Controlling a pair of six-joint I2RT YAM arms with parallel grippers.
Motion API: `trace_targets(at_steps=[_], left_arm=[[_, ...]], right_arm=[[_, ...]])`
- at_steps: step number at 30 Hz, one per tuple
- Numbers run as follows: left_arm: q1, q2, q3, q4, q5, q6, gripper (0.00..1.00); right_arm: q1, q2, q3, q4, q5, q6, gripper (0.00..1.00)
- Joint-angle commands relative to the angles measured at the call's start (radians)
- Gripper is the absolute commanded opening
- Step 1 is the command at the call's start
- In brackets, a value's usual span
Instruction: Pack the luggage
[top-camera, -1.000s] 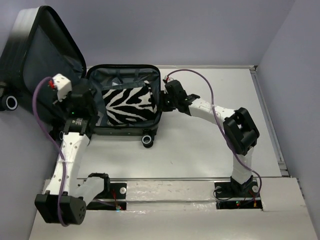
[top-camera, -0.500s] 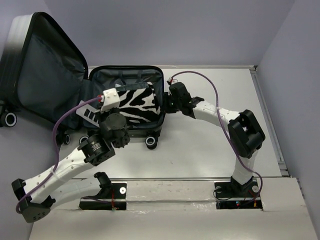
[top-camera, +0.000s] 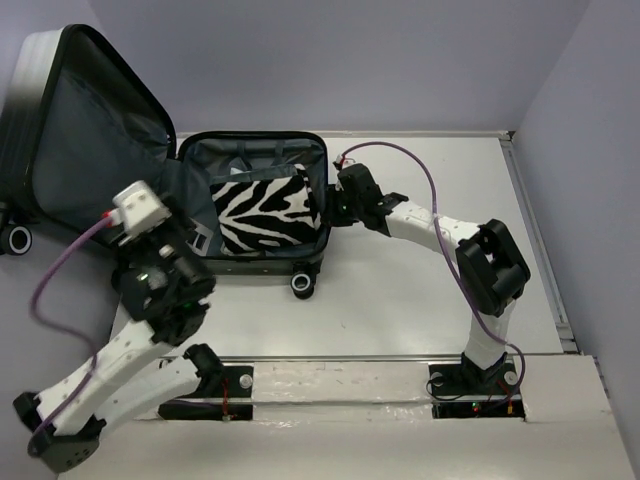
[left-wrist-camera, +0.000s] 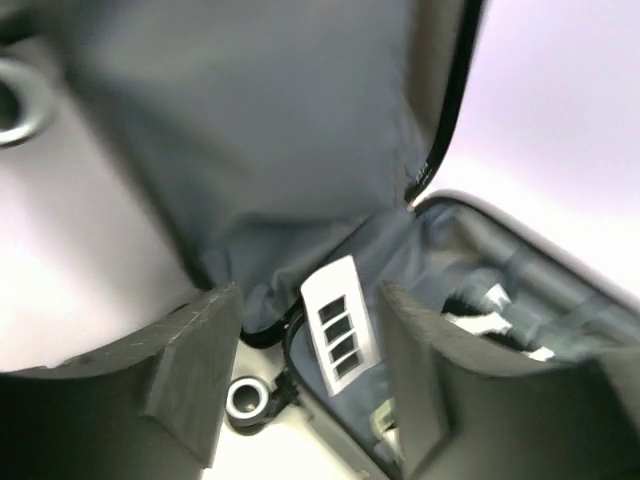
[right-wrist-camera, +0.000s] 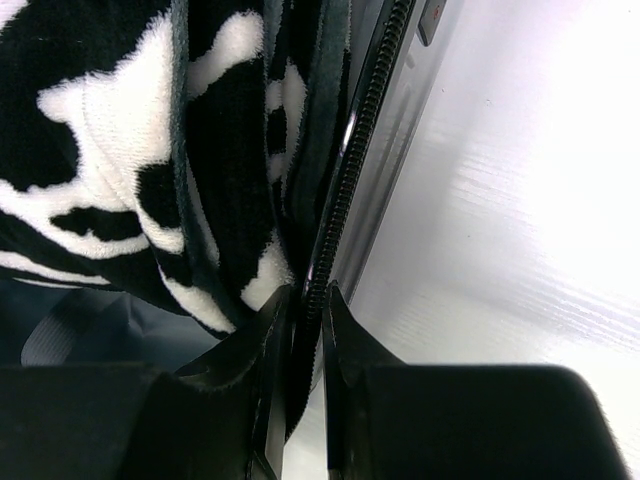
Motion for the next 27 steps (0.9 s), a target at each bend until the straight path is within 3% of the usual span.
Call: trace_targets(at_steps=[1, 6, 9, 10, 11, 12, 13, 14, 15, 19, 23, 24, 27], left_arm=[[0.015, 0.368, 0.055, 0.253, -0.146, 0.156, 0.75], [0.023, 0.73, 0.272, 0.247, -0.097, 0.142, 0.88], [0.026, 0.908, 0.476, 0.14, -0.06, 0.08, 0.99], [0.026, 0.941, 0.531, 0.031, -0.016, -0.027, 0.99], [0.032, 0.969, 0.606, -0.157, 0.039, -0.2, 0.99], [0.056, 1.046, 0.953, -1.029, 0.392, -0.944, 0.99], [0.133, 1.106, 1.145, -1.234, 0.395, -0.951, 0.99], [0.267, 1.149, 1.281, -1.304, 0.698, -1.191, 0.99], [0.279, 1.133, 1.267, -1.238, 0.752, -1.195, 0.99], [0.199, 0.931, 1.048, -1.106, 0.621, -1.109, 0.99], [0.215, 0.615, 0.703, -1.095, 0.545, -1.255, 0.99], [0.228, 0.473, 0.569, -1.134, 0.532, -1.343, 0.98], [0.314, 0.206, 0.37, -1.298, 0.486, -1.498, 0.96]], right_arm=[[0.01, -0.026, 0.03, -0.008, -0.121, -0.084, 0.07], [0.01, -0.012, 0.037, -0.005, -0.121, -0.081, 0.07], [0.01, -0.003, 0.041, 0.0, -0.117, -0.079, 0.07], [0.01, 0.001, 0.04, 0.004, -0.12, -0.079, 0.07], [0.01, -0.001, 0.035, 0.018, -0.124, -0.076, 0.07], [0.01, -0.001, 0.029, 0.026, -0.123, -0.074, 0.07], [0.01, -0.001, 0.026, 0.03, -0.127, -0.074, 0.07], [0.01, -0.001, 0.024, 0.038, -0.129, -0.076, 0.07], [0.01, 0.001, 0.023, 0.038, -0.13, -0.082, 0.07], [0.01, -0.001, 0.018, 0.04, -0.12, -0.108, 0.07], [0.01, 0.005, 0.027, 0.04, -0.13, -0.117, 0.07], [0.01, 0.004, 0.027, 0.04, -0.135, -0.119, 0.07], [0.01, -0.007, 0.026, 0.041, -0.14, -0.128, 0.07]])
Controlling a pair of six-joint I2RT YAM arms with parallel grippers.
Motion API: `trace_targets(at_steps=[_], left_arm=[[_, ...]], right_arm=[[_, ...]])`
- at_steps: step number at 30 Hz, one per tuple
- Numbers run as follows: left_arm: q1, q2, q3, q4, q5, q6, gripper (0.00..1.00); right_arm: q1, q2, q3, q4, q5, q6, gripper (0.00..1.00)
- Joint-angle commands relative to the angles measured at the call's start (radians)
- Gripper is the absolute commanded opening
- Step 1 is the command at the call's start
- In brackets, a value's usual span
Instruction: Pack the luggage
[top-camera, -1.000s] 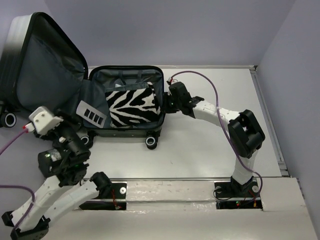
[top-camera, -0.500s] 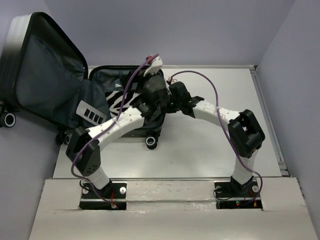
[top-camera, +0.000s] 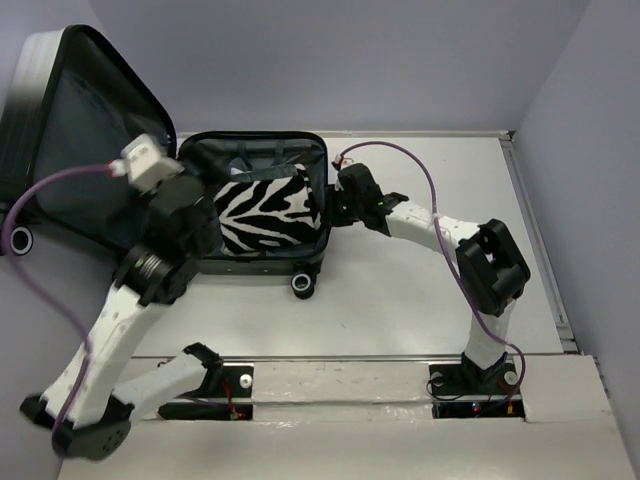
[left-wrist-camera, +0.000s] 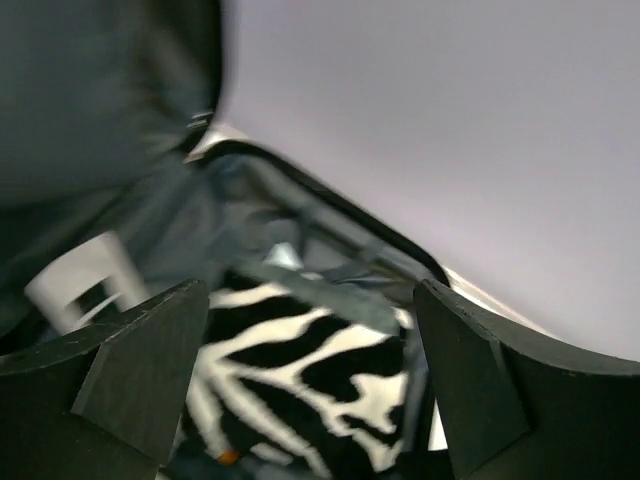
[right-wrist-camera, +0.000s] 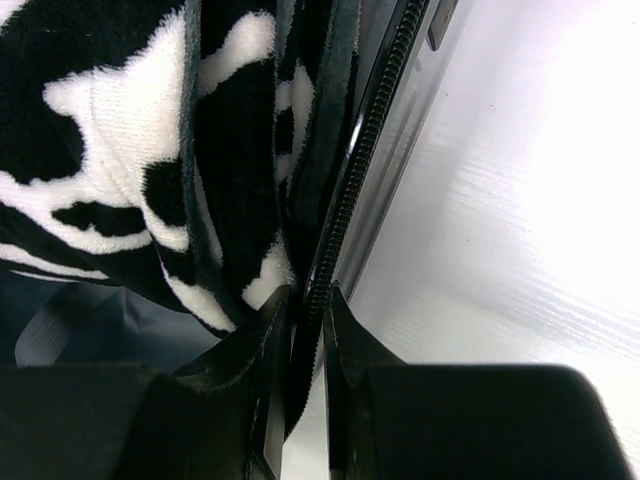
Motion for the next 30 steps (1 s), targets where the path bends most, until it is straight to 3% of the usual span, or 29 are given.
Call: trace_targets(at_steps=[1, 3, 6, 10, 12, 13, 14, 15, 16, 17, 21, 30], left_arm=[[0.116, -0.338, -0.24, -0.251, -0.144, -0.342, 0.96], [0.132, -0.465, -0.29, -0.425, -0.185, -0.413, 0.95], [0.14, -0.513, -0.286, -0.617, -0.262, -0.514, 0.95], [0.147, -0.409, -0.272, -0.655, -0.343, -0.535, 0.95], [0.196, -0.321, -0.251, -0.614, -0.324, -0.431, 0.96], [0.312, -0.3, -0.257, -0.463, -0.228, -0.336, 0.97], [0.418, -0.29, -0.277, -0.371, -0.116, -0.122, 0.98], [0.557, -0.282, -0.295, -0.294, 0.006, -0.059, 0.99], [0.862, -0.283, -0.324, -0.217, 0.146, -0.027, 0.97], [0.971, -0.288, -0.344, -0.191, 0.334, 0.01, 0.96], [0.951, -0.312, -0.357, -0.219, 0.184, 0.036, 0.96], [0.916, -0.176, -0.26, -0.134, 0.103, 0.093, 0.95]], right_arm=[[0.002, -0.01, 0.025, 0.038, -0.129, -0.099, 0.07], [0.002, -0.016, 0.028, 0.038, -0.139, -0.1, 0.07], [0.002, -0.019, 0.034, 0.036, -0.163, -0.1, 0.07], [0.002, -0.021, 0.033, 0.038, -0.188, -0.103, 0.07], [0.002, -0.021, 0.028, 0.038, -0.2, -0.109, 0.07], [0.002, -0.021, 0.027, 0.038, -0.2, -0.113, 0.07], [0.002, -0.024, 0.025, 0.038, -0.201, -0.114, 0.07], [0.002, -0.024, 0.024, 0.038, -0.2, -0.117, 0.07], [0.002, -0.022, 0.022, 0.036, -0.198, -0.117, 0.07], [0.002, -0.019, 0.021, 0.036, -0.198, -0.12, 0.07], [0.002, -0.014, 0.028, 0.038, -0.217, -0.123, 0.07], [0.002, 0.009, 0.039, 0.038, -0.24, -0.119, 0.07]])
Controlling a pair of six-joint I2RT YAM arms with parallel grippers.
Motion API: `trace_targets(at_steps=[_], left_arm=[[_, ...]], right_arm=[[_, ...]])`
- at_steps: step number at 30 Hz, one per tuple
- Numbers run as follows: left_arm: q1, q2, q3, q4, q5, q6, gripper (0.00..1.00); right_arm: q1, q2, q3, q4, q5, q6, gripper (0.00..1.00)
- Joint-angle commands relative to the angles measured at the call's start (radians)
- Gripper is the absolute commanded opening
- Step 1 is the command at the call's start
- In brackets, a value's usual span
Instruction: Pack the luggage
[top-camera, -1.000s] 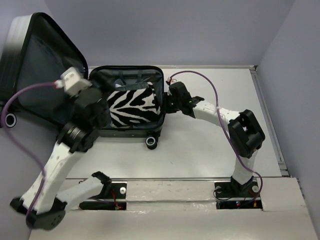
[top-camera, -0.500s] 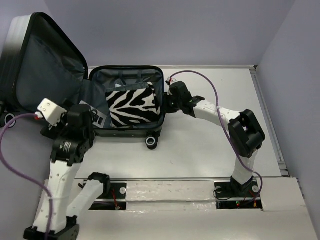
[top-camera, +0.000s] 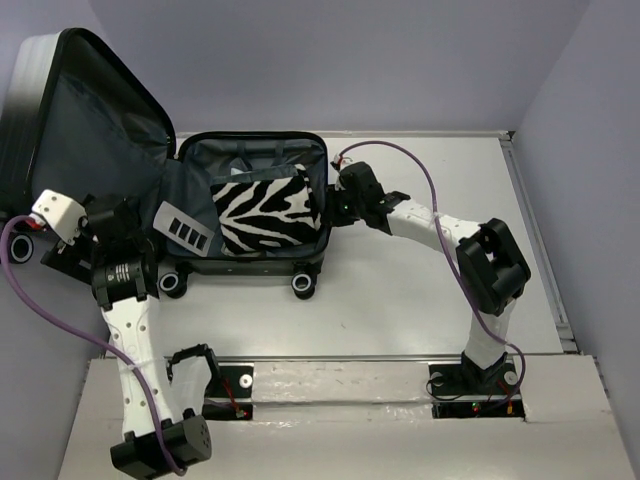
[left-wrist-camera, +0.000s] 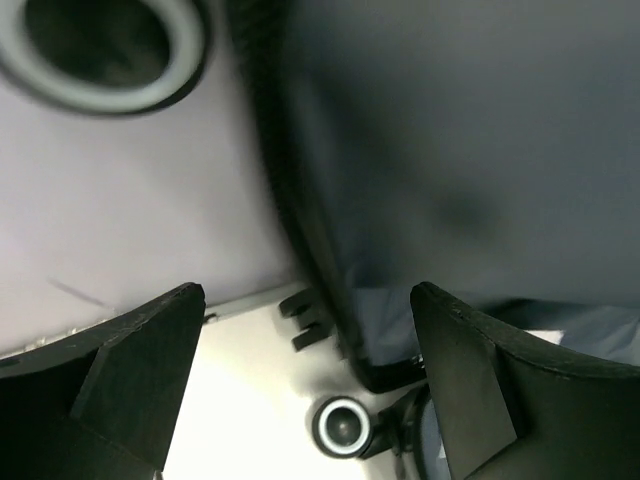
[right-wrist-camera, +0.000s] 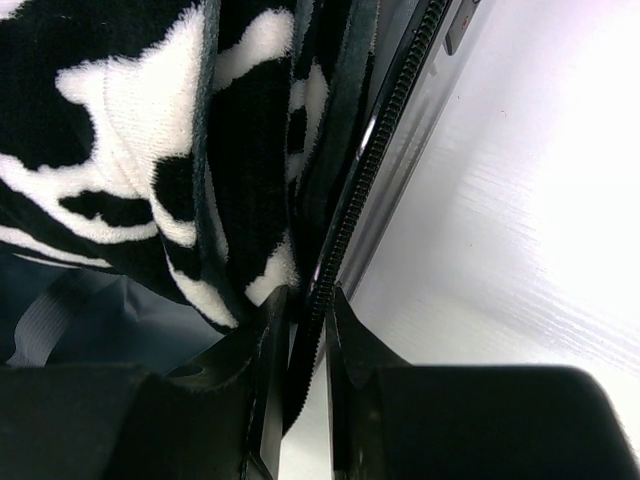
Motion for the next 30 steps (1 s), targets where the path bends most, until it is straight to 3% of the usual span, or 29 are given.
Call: trace_targets(at_steps=[1, 6, 8, 9, 10, 11, 13, 16, 21, 24, 26, 30], left_arm=[[-0.017, 0.069, 0.071, 0.098, -0.035, 0.061, 0.95], [-0.053, 0.12, 0.076, 0.181, -0.075, 0.113, 0.82], [-0.053, 0.136, 0.074, 0.204, -0.082, 0.117, 0.6], [-0.053, 0.143, 0.075, 0.205, -0.083, 0.116, 0.36], [-0.054, 0.144, 0.076, 0.21, -0.083, 0.113, 0.27], [-0.054, 0.143, 0.077, 0.211, -0.083, 0.113, 0.07], [-0.065, 0.141, 0.086, 0.211, -0.087, 0.11, 0.06], [-0.198, 0.118, 0.091, 0.234, -0.148, 0.149, 0.06], [-0.649, 0.077, 0.062, 0.236, -0.354, 0.124, 0.06], [-1.071, 0.101, 0.033, 0.212, -0.499, 0.064, 0.06], [-1.219, 0.144, 0.045, 0.189, -0.578, 0.033, 0.06], [-1.457, 0.303, 0.149, 0.176, -0.604, 0.004, 0.06]], right_arm=[[0.015, 0.009, 0.04, 0.037, -0.181, -0.076, 0.07], [0.015, 0.012, 0.026, 0.041, -0.183, -0.073, 0.07], [0.015, 0.009, 0.02, 0.043, -0.18, -0.073, 0.07], [0.015, 0.009, 0.016, 0.043, -0.175, -0.071, 0.07], [0.015, 0.011, 0.014, 0.046, -0.174, -0.071, 0.07], [0.015, 0.012, 0.011, 0.046, -0.172, -0.066, 0.07], [0.015, 0.018, 0.005, 0.051, -0.165, -0.059, 0.07], [0.015, 0.023, -0.006, 0.061, -0.149, -0.047, 0.07], [0.015, 0.021, -0.014, 0.074, -0.146, -0.037, 0.07], [0.015, 0.012, -0.018, 0.075, -0.149, -0.037, 0.07], [0.015, 0.007, -0.018, 0.075, -0.158, -0.037, 0.07], [0.015, -0.014, -0.058, 0.075, -0.158, -0.045, 0.07]])
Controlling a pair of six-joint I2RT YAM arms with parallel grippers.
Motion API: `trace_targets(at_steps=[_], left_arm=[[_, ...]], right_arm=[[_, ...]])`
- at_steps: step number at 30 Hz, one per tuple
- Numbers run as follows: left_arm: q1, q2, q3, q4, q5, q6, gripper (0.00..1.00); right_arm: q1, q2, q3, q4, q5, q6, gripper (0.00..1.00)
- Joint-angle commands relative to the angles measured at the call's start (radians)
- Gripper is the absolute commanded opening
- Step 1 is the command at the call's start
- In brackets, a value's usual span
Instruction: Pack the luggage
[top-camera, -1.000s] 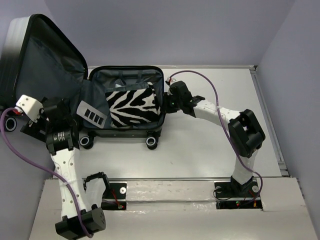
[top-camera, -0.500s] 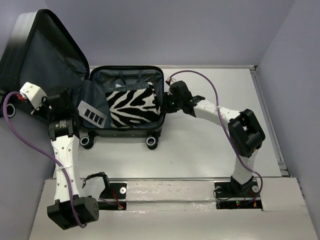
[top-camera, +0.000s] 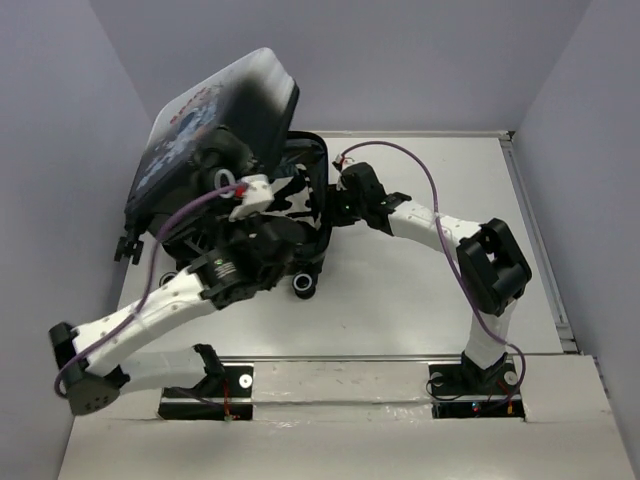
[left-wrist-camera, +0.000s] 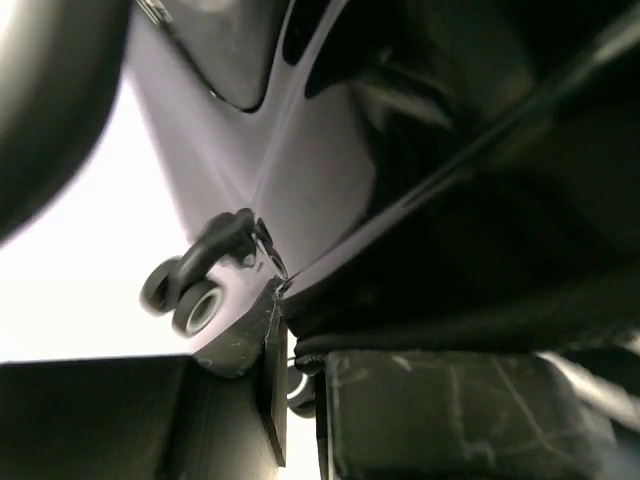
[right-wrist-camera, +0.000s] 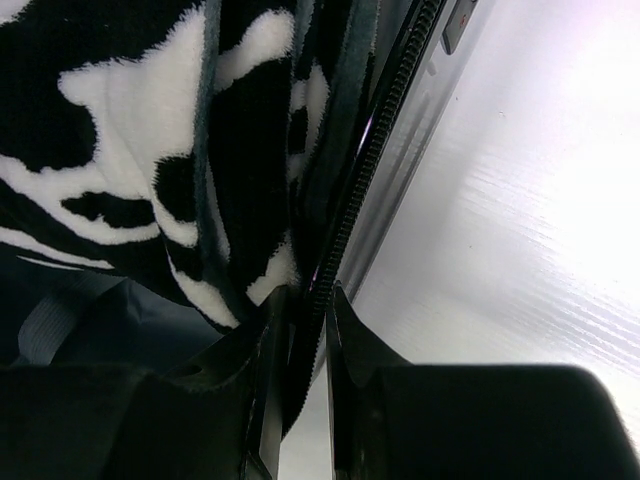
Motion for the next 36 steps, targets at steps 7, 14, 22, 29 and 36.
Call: trace_targets(at_steps=[7, 14, 22, 29, 36], left_arm=[[-0.353, 0.278, 0.509, 0.287, 0.351, 0.013, 0.84], [-0.31, 0.334, 0.745, 0.314, 0.557, 0.134, 0.92], [0.359, 0.542, 0.923, 0.173, 1.08, -0.002, 0.9], [0.697, 0.957, 1.354, 0.027, 1.417, -0.077, 0.89], [0.859, 1.199, 1.402, 0.119, 1.692, -0.132, 0.88]], right_arm=[[-0.089, -0.201, -0.317, 0.082, -0.114, -0.049, 0.07], [-0.261, -0.419, -0.484, 0.032, -0.097, -0.033, 0.16], [-0.333, -0.716, -0.426, -0.171, 0.083, -0.073, 0.87], [-0.271, -0.858, -0.317, -0.272, -0.075, -0.082, 0.07], [0.19, -0.826, -0.346, -0.352, -0.054, -0.093, 0.07]])
